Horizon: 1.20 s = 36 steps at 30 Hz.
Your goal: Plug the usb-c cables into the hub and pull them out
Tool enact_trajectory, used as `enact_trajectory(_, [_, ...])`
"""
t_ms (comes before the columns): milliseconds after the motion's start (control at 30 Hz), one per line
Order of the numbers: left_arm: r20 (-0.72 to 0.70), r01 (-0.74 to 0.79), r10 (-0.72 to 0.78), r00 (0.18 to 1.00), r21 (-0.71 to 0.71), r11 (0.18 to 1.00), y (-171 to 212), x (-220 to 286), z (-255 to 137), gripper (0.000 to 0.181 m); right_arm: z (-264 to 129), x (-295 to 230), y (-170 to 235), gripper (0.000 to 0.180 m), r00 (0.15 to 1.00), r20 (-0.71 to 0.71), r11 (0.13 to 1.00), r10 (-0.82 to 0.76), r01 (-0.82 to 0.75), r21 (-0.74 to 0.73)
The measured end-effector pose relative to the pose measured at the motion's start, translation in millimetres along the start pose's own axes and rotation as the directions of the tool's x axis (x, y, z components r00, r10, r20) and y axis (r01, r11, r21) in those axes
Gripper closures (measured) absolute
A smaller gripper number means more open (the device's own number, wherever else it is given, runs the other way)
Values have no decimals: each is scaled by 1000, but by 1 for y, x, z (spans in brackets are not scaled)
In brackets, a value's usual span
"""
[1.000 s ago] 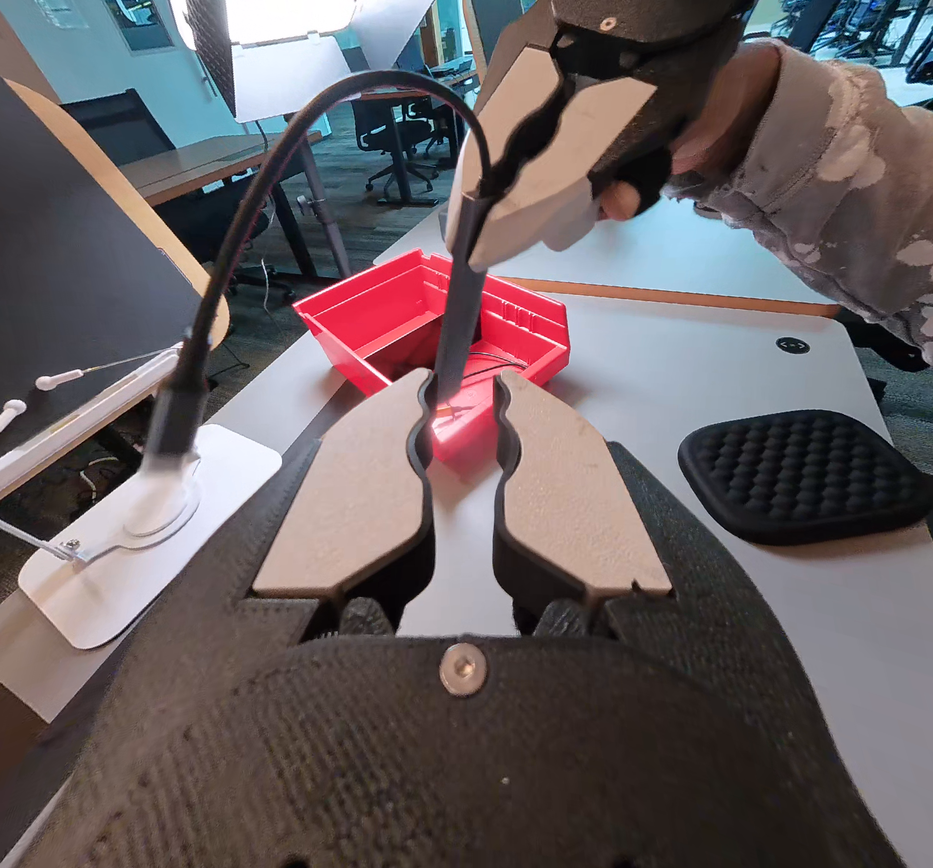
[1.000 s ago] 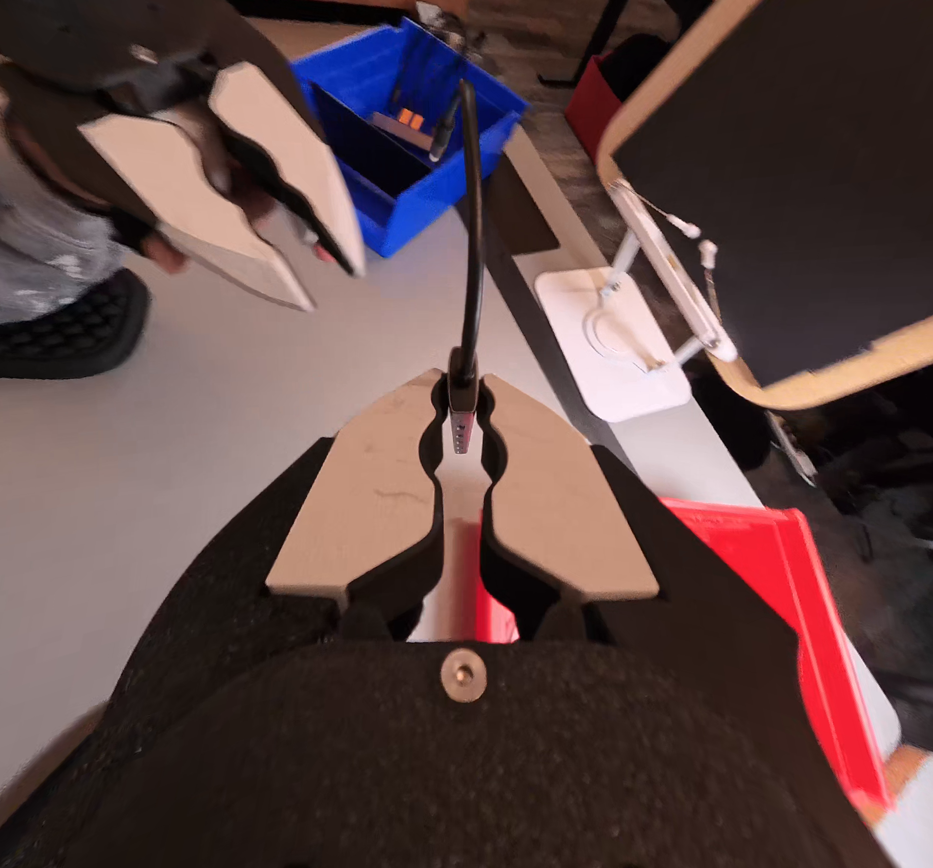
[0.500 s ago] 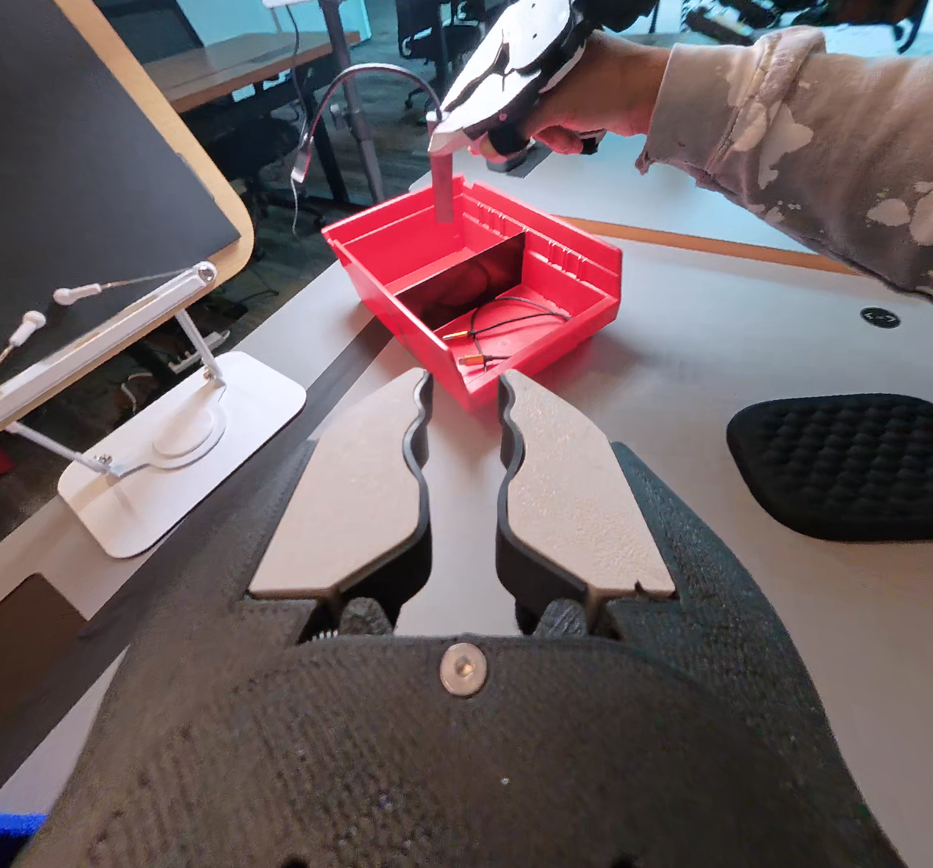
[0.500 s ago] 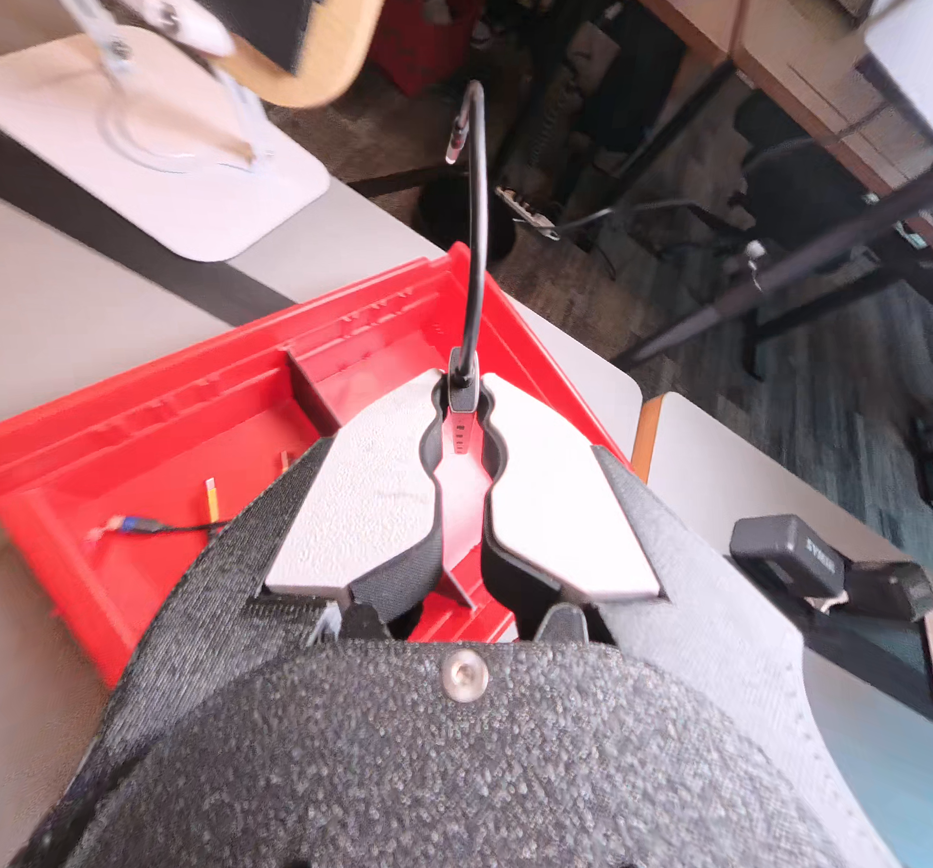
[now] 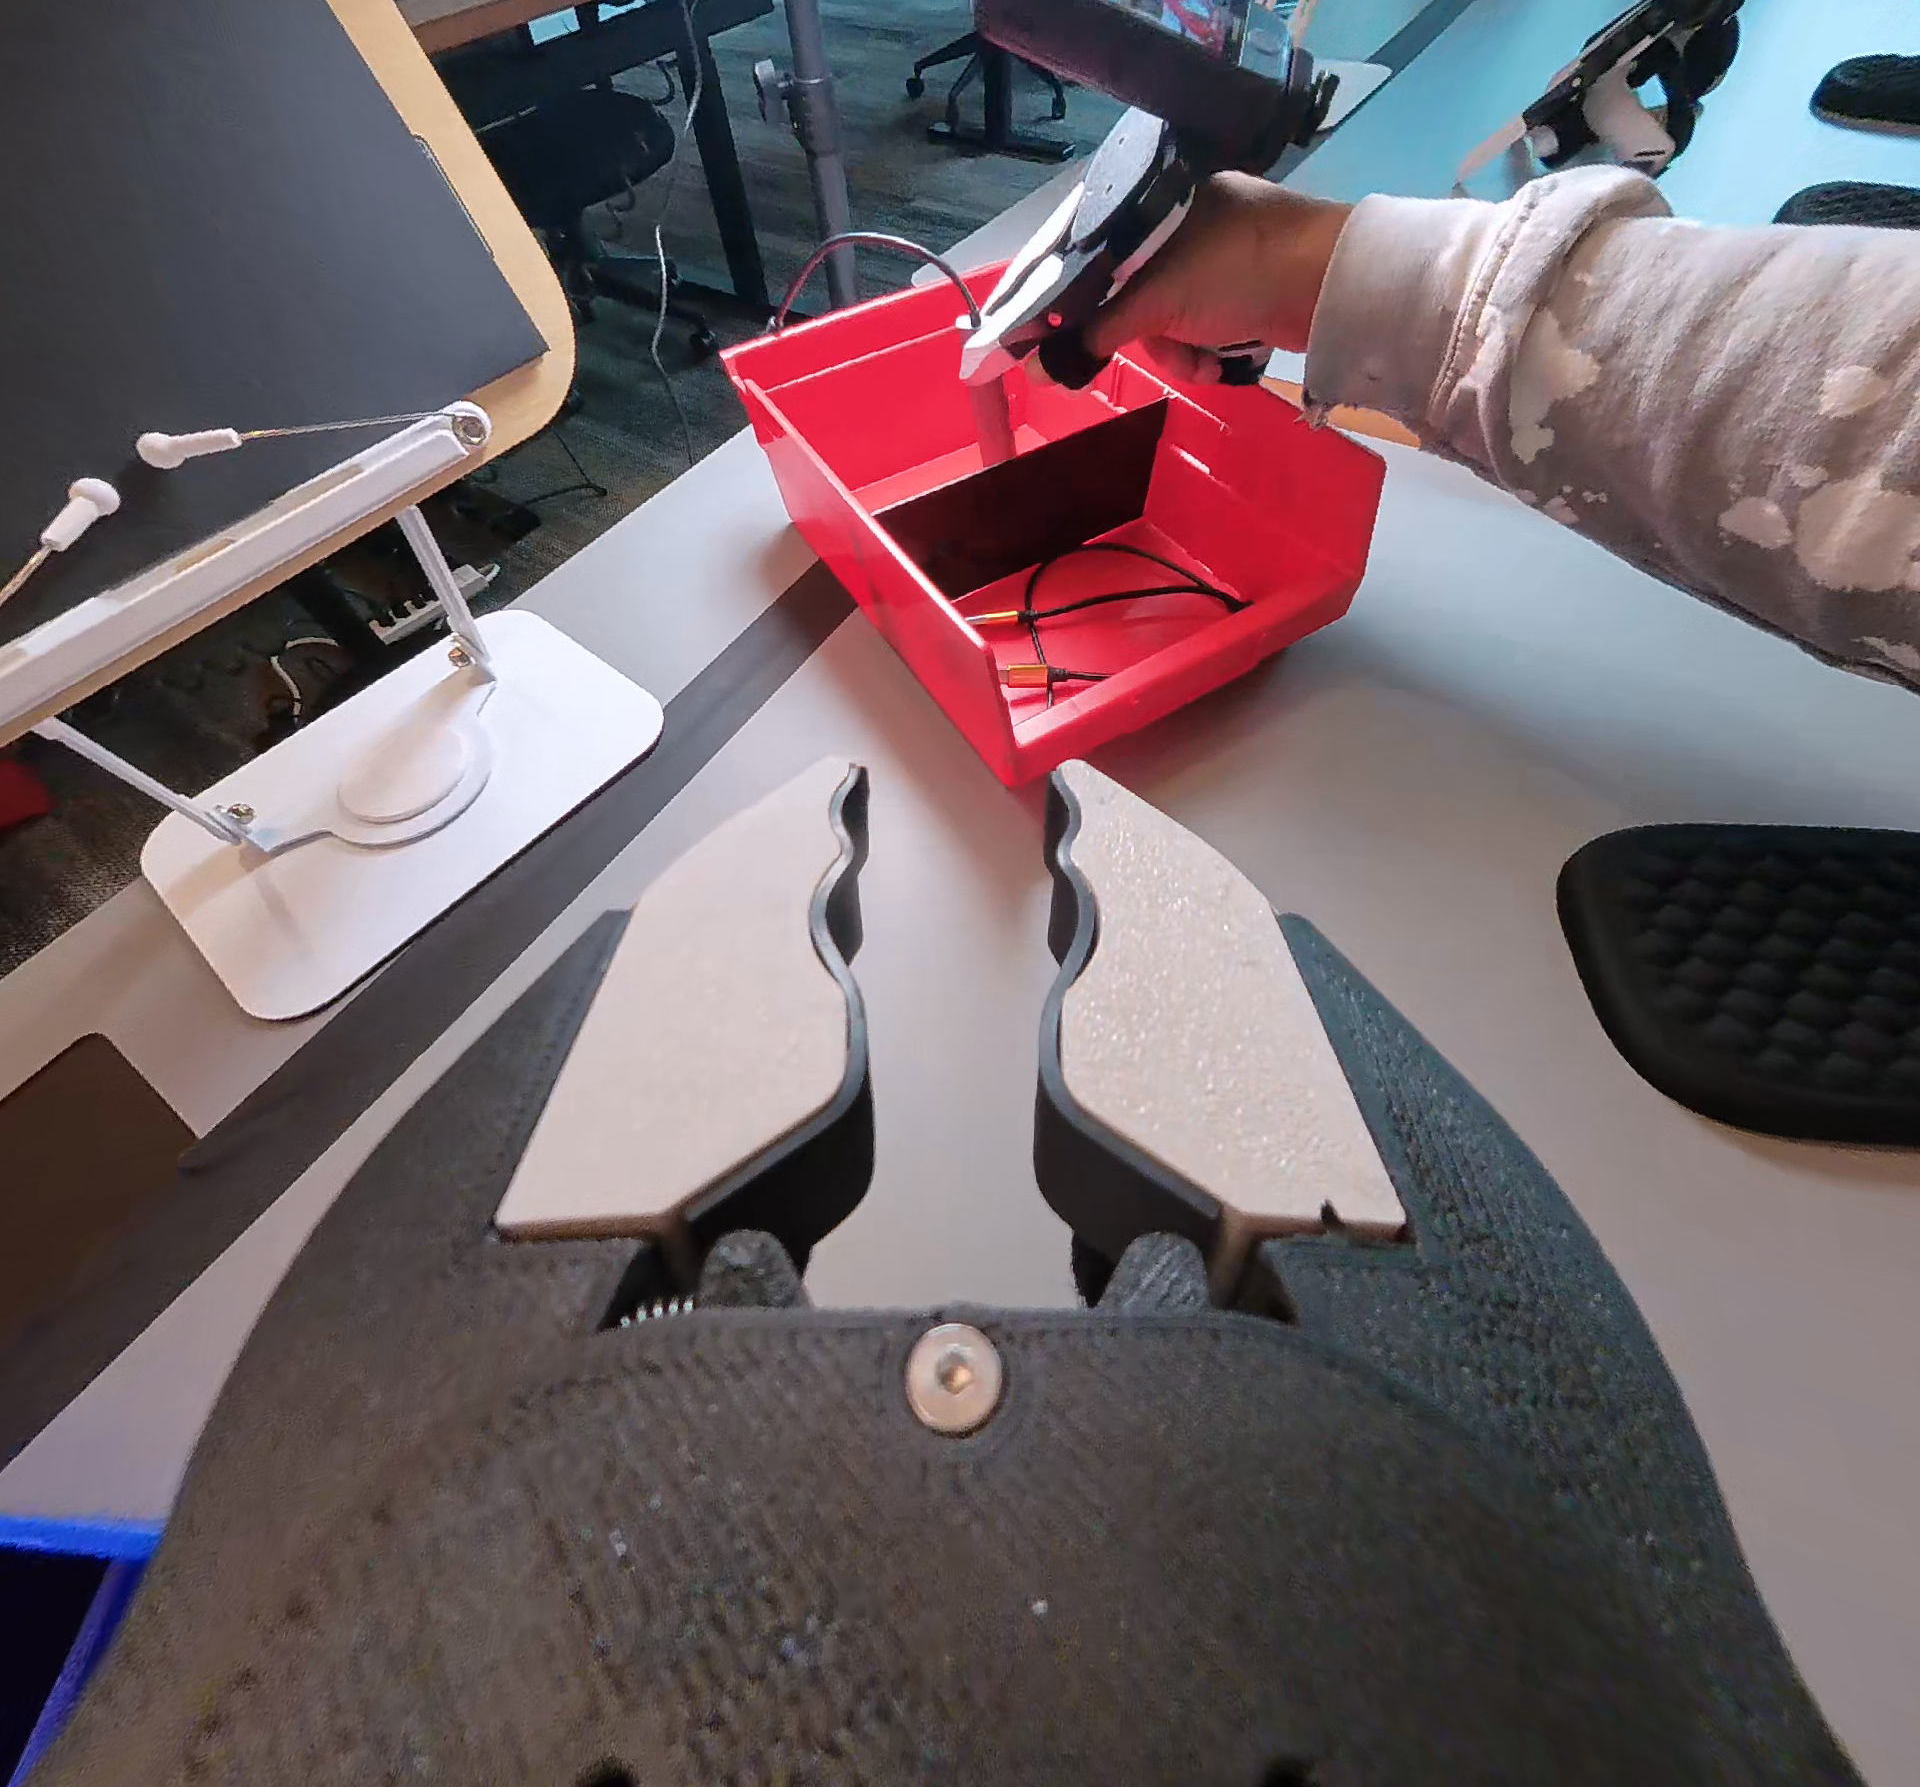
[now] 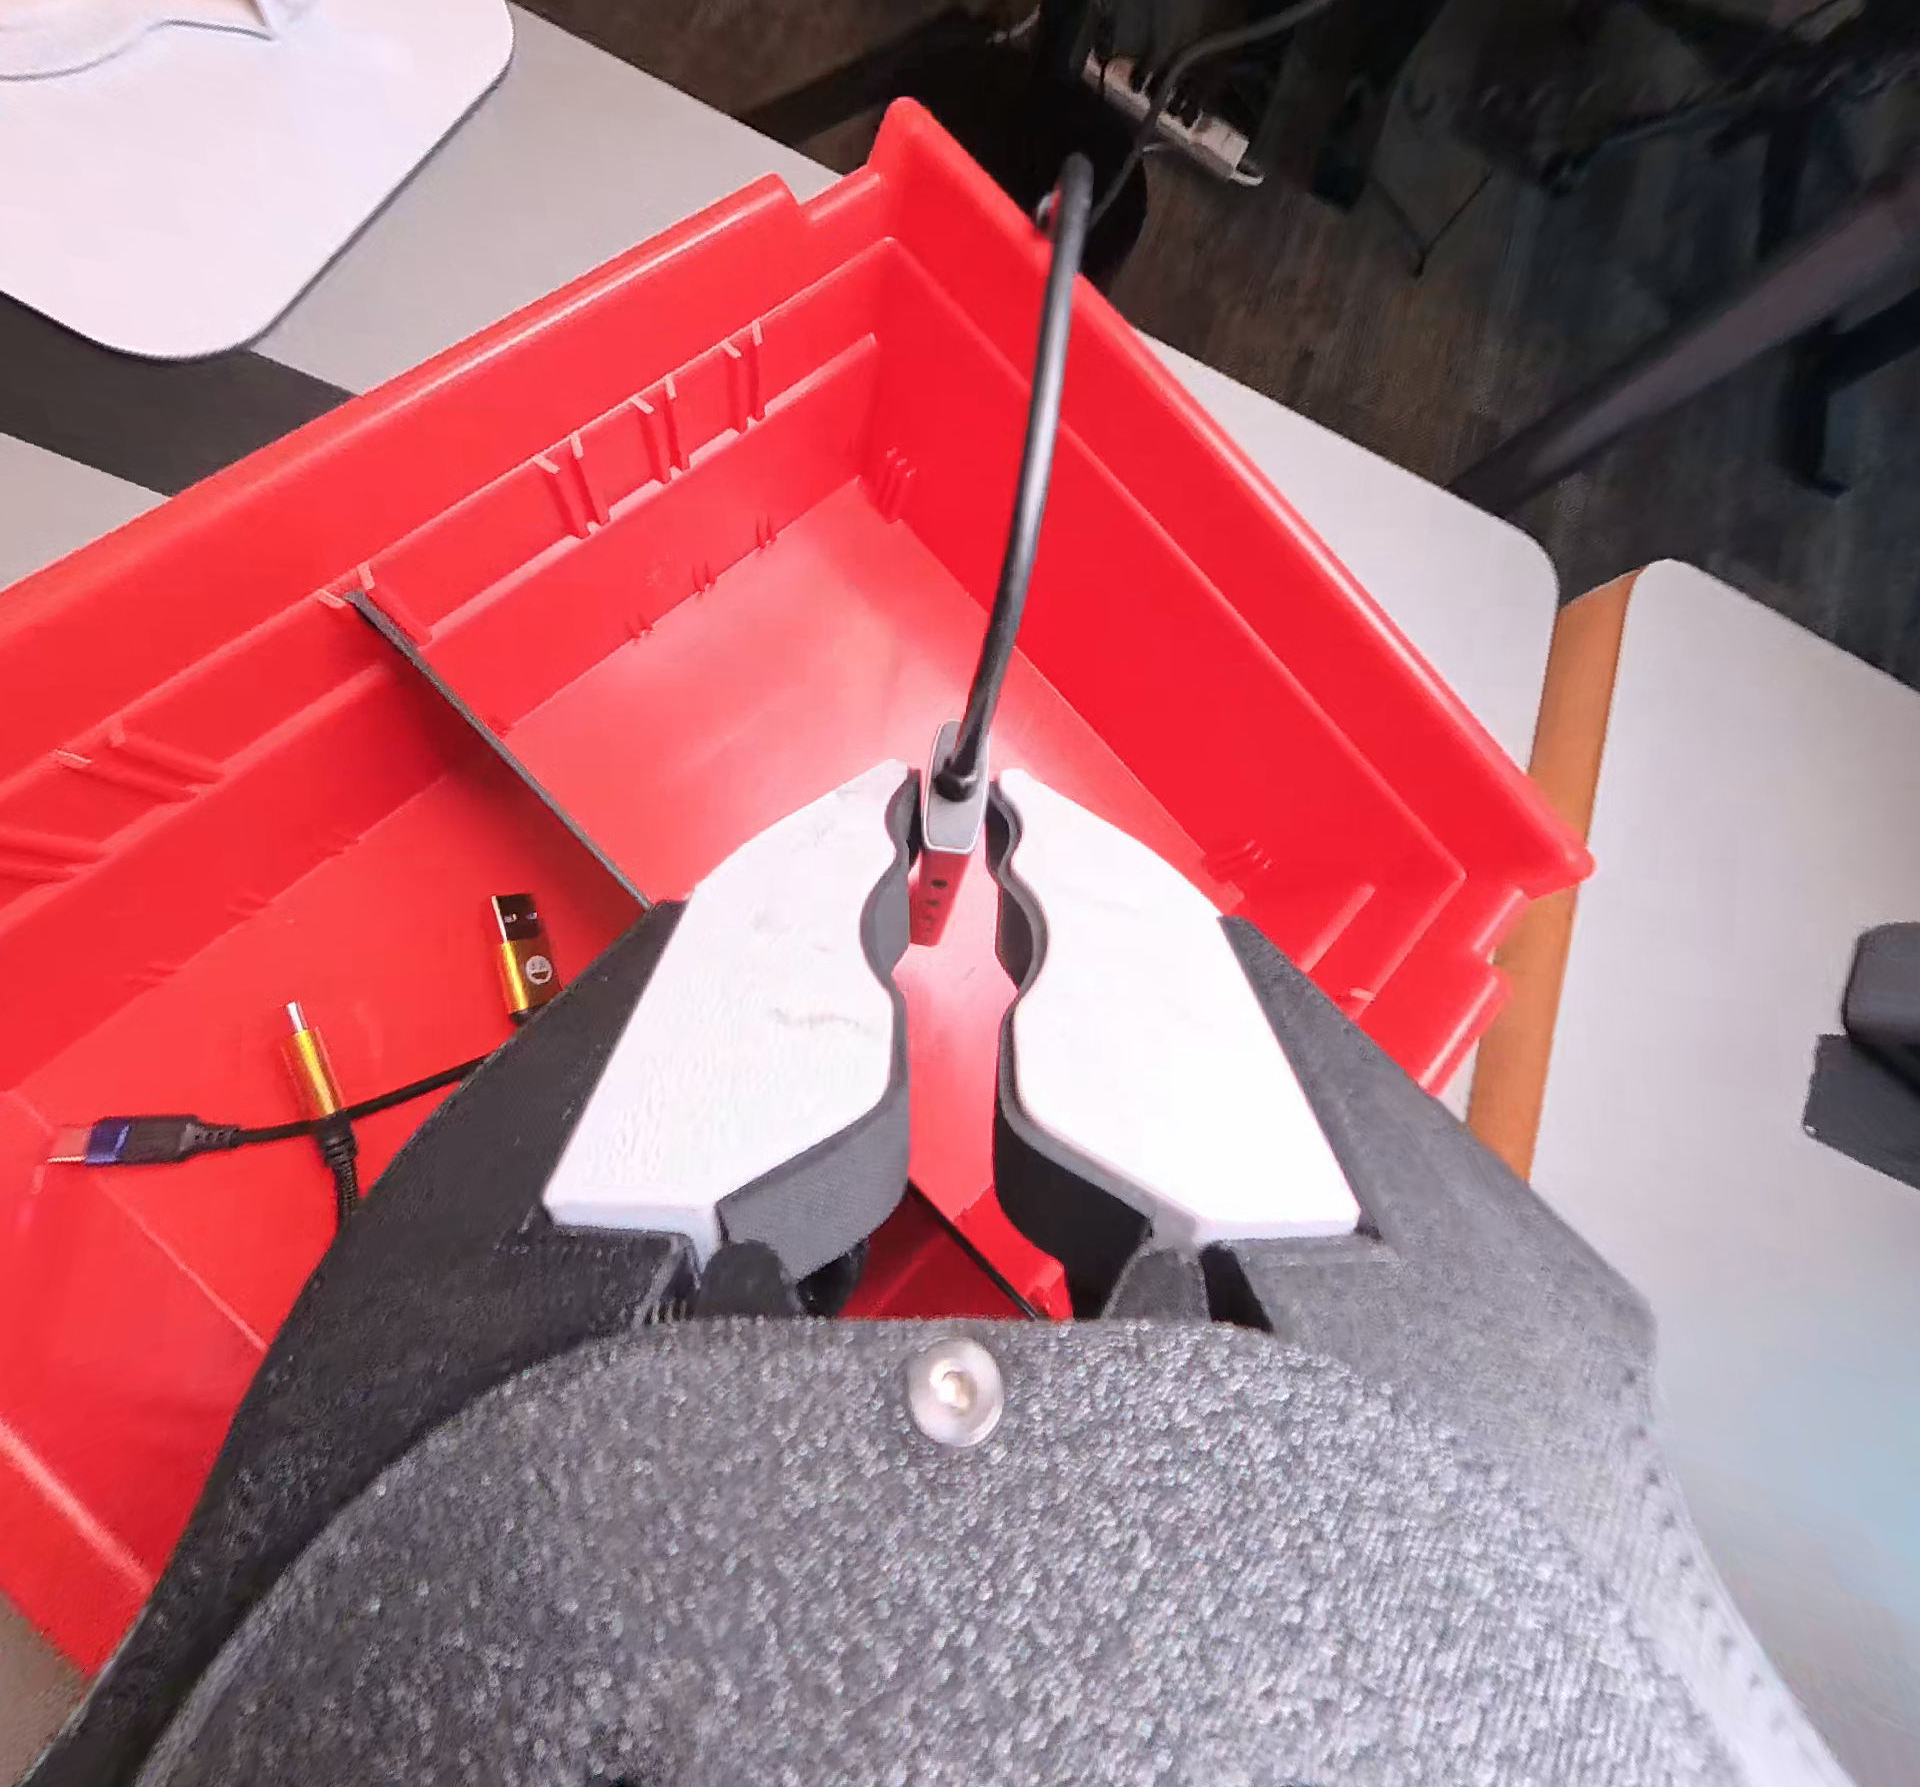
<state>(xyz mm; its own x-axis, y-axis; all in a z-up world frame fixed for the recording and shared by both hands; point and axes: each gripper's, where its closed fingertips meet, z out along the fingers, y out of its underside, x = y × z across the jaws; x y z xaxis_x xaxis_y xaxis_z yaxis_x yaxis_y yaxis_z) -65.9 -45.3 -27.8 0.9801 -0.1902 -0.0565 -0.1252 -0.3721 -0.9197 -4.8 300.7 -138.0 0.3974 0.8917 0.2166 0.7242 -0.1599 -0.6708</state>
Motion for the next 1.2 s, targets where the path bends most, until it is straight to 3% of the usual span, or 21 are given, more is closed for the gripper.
enact_trajectory(200, [3, 4, -4, 1000, -6, 1000, 1, -1, 1, 147, -22, 2, -10, 153, 999, 45, 1000, 1, -2, 22])
enact_trajectory(367, [11, 6, -6, 1000, -10, 1000, 2, -3, 1, 147, -74, -12, -50, 146, 998, 47, 957, 35, -47, 285])
enact_trajectory(500, [28, 7, -7, 1000, -11, 1000, 3, -8, 0, 146, -133, -67, -70, 145, 984, 168, 839, 57, -139, 527])
enact_trajectory(633, [54, 22, -22, 998, -5, 1000, 4, -19, -3, 146, -165, -134, -48, 144, 970, 241, 760, 11, -165, 629])
enact_trajectory(933, [198, 89, -91, 976, 14, 996, 14, -76, -25, 146, -152, -224, 15, 143, 963, 267, 734, -38, -154, 661])
enact_trajectory(1200, [458, 231, -247, 854, 90, 969, 48, -179, -95, 146, -136, -269, 41, 144, 941, 305, 752, -149, -93, 653])
